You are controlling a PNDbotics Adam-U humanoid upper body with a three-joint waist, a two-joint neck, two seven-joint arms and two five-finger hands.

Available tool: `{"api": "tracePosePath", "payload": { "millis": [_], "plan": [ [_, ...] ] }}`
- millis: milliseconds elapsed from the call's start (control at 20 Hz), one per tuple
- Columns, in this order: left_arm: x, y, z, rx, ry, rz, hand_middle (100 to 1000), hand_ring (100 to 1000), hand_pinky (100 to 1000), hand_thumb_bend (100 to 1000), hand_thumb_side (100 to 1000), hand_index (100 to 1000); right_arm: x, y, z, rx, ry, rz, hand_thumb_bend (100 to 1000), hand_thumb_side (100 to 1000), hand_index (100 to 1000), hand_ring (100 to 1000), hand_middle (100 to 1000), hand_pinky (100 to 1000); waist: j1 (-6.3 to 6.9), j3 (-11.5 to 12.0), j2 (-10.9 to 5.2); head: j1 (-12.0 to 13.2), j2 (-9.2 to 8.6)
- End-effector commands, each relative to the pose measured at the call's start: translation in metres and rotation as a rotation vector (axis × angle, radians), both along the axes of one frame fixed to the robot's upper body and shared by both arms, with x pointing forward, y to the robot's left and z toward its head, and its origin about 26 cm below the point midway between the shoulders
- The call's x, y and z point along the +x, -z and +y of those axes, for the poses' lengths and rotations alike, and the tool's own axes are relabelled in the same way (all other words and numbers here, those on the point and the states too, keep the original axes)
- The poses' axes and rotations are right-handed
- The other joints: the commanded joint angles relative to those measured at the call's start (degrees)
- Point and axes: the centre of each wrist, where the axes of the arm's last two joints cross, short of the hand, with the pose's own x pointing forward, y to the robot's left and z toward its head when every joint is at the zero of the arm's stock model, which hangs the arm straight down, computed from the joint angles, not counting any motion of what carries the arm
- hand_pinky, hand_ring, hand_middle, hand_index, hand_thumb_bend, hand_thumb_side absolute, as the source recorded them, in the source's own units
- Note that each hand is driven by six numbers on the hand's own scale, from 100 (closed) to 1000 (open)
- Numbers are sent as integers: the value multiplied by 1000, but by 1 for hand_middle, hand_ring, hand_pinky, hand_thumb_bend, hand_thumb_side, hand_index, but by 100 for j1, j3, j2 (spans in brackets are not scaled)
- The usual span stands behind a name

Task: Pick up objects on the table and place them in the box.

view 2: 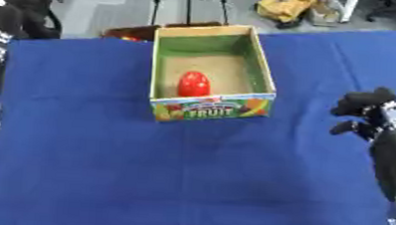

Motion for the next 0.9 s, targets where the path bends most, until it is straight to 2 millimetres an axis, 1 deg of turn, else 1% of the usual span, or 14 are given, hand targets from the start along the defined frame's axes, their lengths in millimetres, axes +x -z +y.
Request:
{"api": "tracePosePath", "payload": {
  "millis": [50,200,400,900],
  "plan": [
    [-6,10,-1,-96,-15,-11,496,522,677,702,894,741,-1,-9,-1,-7,5,-29,100,841,675,641,594,485,-24,35,-77,90,107],
    [-11,29,-1,-145,-29,20,494,519,675,685,897,740,-1,-7,-1,-5,5,-24,100,845,675,641,594,484,-27,61,-59,150,140],
    [-14,43,-2,-176,-42,44,491,516,673,681,903,739,-1,-6,-1,-12,4,-18,100,846,675,642,594,484,-56,128,-58,176,181],
    [-15,56,-6,-201,-38,60,486,511,671,694,915,738,-1,-6,-1,-9,5,-18,100,848,675,642,594,483,-105,124,-37,161,189]
  ]
}}
